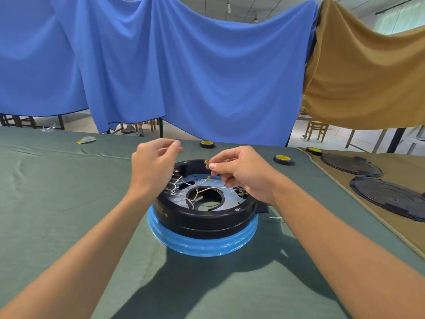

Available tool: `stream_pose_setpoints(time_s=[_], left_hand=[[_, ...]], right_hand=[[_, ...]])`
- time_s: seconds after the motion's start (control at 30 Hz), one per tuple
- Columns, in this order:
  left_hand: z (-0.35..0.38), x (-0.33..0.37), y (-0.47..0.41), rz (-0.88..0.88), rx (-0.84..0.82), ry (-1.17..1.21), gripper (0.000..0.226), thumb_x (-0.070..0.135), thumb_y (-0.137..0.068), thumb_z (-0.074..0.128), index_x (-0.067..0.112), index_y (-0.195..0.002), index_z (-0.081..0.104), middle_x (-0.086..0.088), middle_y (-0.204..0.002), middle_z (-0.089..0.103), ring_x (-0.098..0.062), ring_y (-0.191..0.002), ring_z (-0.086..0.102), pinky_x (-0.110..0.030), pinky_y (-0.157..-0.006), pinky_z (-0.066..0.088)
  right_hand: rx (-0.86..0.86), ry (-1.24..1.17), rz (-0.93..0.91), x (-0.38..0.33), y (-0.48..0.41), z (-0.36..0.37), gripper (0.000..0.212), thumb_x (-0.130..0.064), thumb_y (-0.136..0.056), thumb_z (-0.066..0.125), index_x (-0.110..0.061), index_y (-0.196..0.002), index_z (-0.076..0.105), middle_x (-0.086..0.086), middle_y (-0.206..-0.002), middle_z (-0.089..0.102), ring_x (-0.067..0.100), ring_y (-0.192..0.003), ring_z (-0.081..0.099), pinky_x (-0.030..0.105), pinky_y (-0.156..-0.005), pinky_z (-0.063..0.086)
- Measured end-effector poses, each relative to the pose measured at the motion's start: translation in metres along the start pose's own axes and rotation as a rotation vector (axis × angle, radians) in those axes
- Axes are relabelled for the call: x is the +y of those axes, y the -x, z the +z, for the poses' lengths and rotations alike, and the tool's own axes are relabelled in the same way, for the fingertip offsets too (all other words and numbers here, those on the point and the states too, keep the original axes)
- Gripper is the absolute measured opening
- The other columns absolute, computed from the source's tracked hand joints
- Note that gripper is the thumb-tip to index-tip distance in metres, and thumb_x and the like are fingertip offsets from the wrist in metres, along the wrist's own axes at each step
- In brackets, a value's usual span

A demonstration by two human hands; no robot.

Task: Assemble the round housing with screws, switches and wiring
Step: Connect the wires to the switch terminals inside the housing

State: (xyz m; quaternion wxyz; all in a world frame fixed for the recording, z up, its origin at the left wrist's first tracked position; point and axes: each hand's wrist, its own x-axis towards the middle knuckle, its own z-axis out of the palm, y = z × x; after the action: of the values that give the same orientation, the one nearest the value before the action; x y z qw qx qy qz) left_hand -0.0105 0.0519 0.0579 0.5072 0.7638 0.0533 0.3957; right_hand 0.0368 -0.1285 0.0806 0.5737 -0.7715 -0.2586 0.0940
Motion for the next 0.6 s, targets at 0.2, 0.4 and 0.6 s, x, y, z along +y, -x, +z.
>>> stream_pose_setpoints(time_s=[0.2, 0.4, 0.6], left_hand=[[-0.013, -0.042, 0.008, -0.169, 0.057, -0.010, 0.011, 0.025, -0.089, 0.065, 0.027, -0.085, 0.074, 0.018, -0.077, 0.070, -0.009, -0.084, 0.069, -0.036, -0.087, 0.055], [-0.010, -0.057, 0.019, -0.238, -0.059, 0.084, 0.036, 0.022, -0.094, 0.057, 0.014, -0.129, 0.063, 0.002, -0.125, 0.067, -0.010, -0.118, 0.059, -0.033, -0.108, 0.042], [-0.010, -0.059, 0.027, -0.330, -0.039, 0.068, 0.038, 0.033, -0.094, 0.053, 0.018, -0.126, 0.065, 0.004, -0.132, 0.062, -0.017, -0.128, 0.049, -0.034, -0.111, 0.034]], right_hand=[[-0.053, 0.295, -0.034, -0.001, -0.010, 0.030, 0.004, -0.012, -0.088, 0.070, -0.012, -0.086, 0.073, -0.003, -0.067, 0.068, 0.008, -0.057, 0.053, 0.021, -0.052, 0.046], [-0.038, 0.436, -0.057, 0.005, -0.023, 0.054, 0.004, -0.016, -0.085, 0.072, -0.015, -0.083, 0.075, 0.002, -0.073, 0.072, 0.005, -0.055, 0.056, 0.022, -0.056, 0.047], [-0.043, 0.361, 0.039, 0.009, -0.033, 0.063, 0.010, -0.013, -0.087, 0.070, -0.015, -0.078, 0.074, 0.004, -0.074, 0.070, 0.011, -0.062, 0.060, 0.020, -0.047, 0.046]])
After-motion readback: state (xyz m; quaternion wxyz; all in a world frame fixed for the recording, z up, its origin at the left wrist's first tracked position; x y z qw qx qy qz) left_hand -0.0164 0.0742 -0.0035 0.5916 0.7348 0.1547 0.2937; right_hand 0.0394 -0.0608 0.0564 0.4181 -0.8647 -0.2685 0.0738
